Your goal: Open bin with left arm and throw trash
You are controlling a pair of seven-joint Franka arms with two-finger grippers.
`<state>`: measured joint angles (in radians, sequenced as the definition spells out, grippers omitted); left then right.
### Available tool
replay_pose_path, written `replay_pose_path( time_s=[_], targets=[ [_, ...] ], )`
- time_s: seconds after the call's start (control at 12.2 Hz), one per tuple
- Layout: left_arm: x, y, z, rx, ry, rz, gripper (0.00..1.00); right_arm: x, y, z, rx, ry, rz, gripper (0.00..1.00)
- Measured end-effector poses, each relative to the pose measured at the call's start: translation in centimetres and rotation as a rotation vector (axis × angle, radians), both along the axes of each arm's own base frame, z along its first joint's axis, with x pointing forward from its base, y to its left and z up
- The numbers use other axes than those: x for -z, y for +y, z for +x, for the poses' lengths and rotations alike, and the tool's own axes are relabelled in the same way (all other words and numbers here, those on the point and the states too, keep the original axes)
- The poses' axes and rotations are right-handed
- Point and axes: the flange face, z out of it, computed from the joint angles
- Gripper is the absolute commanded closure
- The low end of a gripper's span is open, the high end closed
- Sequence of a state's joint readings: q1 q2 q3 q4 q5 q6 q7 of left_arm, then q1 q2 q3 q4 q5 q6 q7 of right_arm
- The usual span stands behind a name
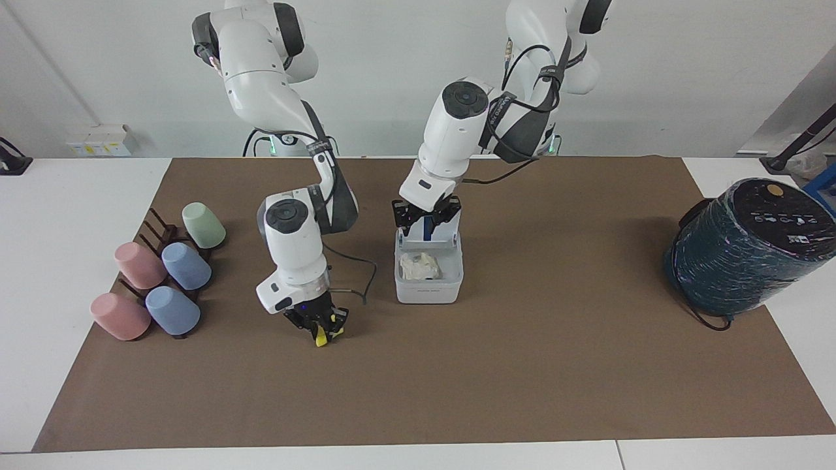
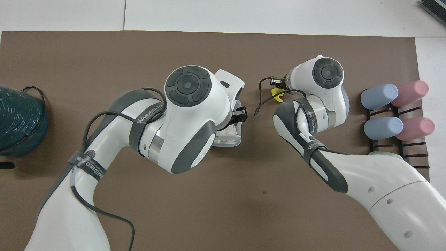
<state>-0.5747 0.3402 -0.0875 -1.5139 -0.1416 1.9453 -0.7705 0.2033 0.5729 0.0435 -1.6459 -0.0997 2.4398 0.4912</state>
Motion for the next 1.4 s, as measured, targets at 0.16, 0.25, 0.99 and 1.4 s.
replay_pose_path(
  time_s=[0.16,0.25,0.99,1.4],
  targets=[
    [-2.8,3.6,2.3,-0.032,0.024,0.019,0.00,-1.1,-0.1,-0.2,0.003,0.012,-0.006,1.00],
    [-4.2,6.7,3.6,-0.014,0.042,0.039,0.00,-2.2,-0.2,-0.4,0.004,0.019,-0.010,1.00],
    [-15.5,38.2,6.3,0.182,-0.010,0.134,0.00,-14.3,9.8,-6.0,0.015,0.002,0.083,1.00],
    [-17.7,38.0,4.0,0.206,-0.038,0.148,0.00,-14.7,17.3,-9.6,0.058,0.023,0.155,0.70]
  ],
)
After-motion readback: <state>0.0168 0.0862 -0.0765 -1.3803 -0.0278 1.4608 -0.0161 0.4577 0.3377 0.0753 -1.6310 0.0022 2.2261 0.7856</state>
